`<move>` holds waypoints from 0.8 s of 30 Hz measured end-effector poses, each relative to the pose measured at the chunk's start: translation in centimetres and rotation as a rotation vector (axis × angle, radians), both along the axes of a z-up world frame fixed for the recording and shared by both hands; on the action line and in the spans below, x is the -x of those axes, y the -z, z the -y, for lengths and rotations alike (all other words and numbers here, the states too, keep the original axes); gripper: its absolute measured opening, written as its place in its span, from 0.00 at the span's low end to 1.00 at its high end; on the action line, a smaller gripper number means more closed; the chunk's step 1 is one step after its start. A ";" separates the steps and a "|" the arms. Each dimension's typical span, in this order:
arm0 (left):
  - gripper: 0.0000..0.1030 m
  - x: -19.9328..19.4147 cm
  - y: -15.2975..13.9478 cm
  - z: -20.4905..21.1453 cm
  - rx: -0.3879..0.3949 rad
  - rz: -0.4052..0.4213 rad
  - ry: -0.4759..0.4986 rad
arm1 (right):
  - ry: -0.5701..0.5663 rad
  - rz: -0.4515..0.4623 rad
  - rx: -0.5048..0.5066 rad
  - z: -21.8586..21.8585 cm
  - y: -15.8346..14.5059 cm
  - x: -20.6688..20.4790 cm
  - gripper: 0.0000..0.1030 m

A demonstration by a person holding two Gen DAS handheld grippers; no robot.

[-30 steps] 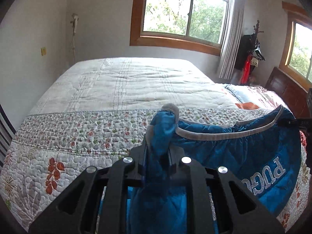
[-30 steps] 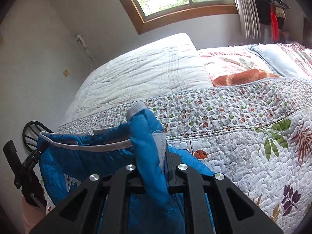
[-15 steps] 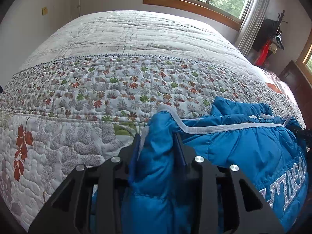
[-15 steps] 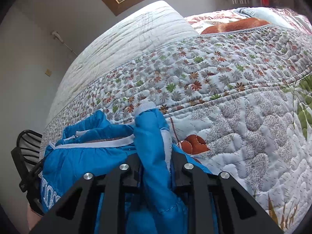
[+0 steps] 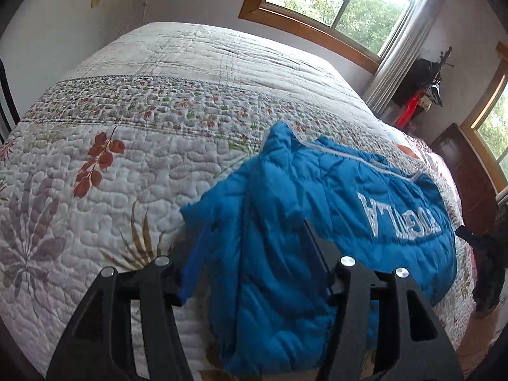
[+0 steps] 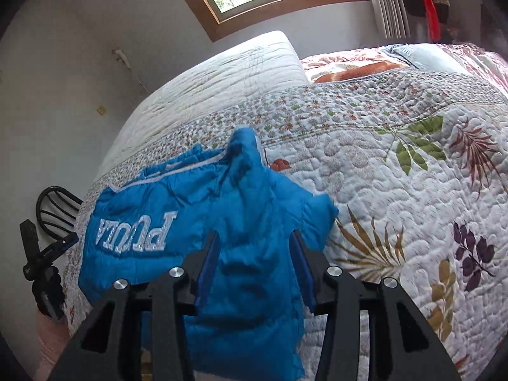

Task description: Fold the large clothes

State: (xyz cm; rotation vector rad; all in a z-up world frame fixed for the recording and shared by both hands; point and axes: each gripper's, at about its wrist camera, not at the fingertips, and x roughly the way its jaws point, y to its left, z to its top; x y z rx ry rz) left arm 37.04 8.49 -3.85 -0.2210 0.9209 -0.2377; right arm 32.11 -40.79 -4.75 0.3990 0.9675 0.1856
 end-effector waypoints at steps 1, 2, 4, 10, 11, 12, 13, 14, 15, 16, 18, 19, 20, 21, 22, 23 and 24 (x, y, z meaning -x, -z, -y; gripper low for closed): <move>0.57 1.2 0.2 0.5 -0.017 0.011 0.020 | -0.009 0.001 0.000 -0.1 0.3 0.9 0.45; 0.57 2.1 0.6 0.8 -0.033 0.020 0.031 | -0.014 0.001 -0.005 -0.4 0.6 1.5 0.45; 0.57 3.4 1.3 1.3 -0.055 0.022 0.032 | -0.026 -0.002 -0.007 -0.7 1.2 2.6 0.45; 0.36 3.8 3.2 1.3 -0.082 -0.001 0.007 | -0.023 -0.032 -0.007 -1.0 2.7 2.8 0.28; 0.28 3.9 3.2 1.3 -0.087 0.006 0.004 | -0.028 -0.026 -0.013 -1.1 2.6 2.9 0.18; 0.22 4.0 3.0 1.3 -0.093 0.011 0.002 | -0.031 -0.016 -0.022 -1.2 2.3 3.1 0.12; 0.19 4.0 2.9 1.2 -0.096 0.016 -0.003 | -0.031 -0.004 -0.021 -1.2 1.8 3.3 0.10; 0.14 4.1 2.7 1.0 -0.090 0.021 -0.010 | -0.030 0.011 -0.018 -1.3 1.4 3.6 0.09; 0.13 4.2 2.6 0.8 -0.076 0.023 -0.011 | -0.028 0.022 -0.015 -1.3 0.9 3.9 0.08; 0.12 4.2 2.6 0.5 -0.066 0.019 -0.011 | -0.021 0.010 -0.009 -1.3 0.8 4.0 0.08; 0.12 4.2 3.1 0.6 -0.088 0.013 0.007 | 0.000 -0.063 0.001 -1.1 1.7 3.6 0.08; 0.12 4.1 3.6 0.8 -0.107 0.013 0.015 | -0.002 -0.081 0.005 -1.1 2.4 3.3 0.08; 0.12 4.1 4.3 0.9 -0.121 0.012 0.017 | -0.006 -0.099 0.012 -1.3 3.3 3.0 0.08; 0.13 4.2 4.9 1.2 -0.140 0.019 0.023 | -0.010 -0.117 0.017 -1.5 4.1 2.7 0.09; 0.13 4.4 5.2 1.6 -0.170 0.038 0.029 | -0.014 -0.120 0.033 -1.9 4.4 2.6 0.09; 0.13 4.6 5.2 2.0 -0.197 0.053 0.028 | -0.016 -0.118 0.061 -2.3 4.5 2.5 0.09; 0.13 4.7 5.2 2.3 -0.219 0.060 0.024 | -0.012 -0.120 0.081 -2.5 4.4 2.5 0.09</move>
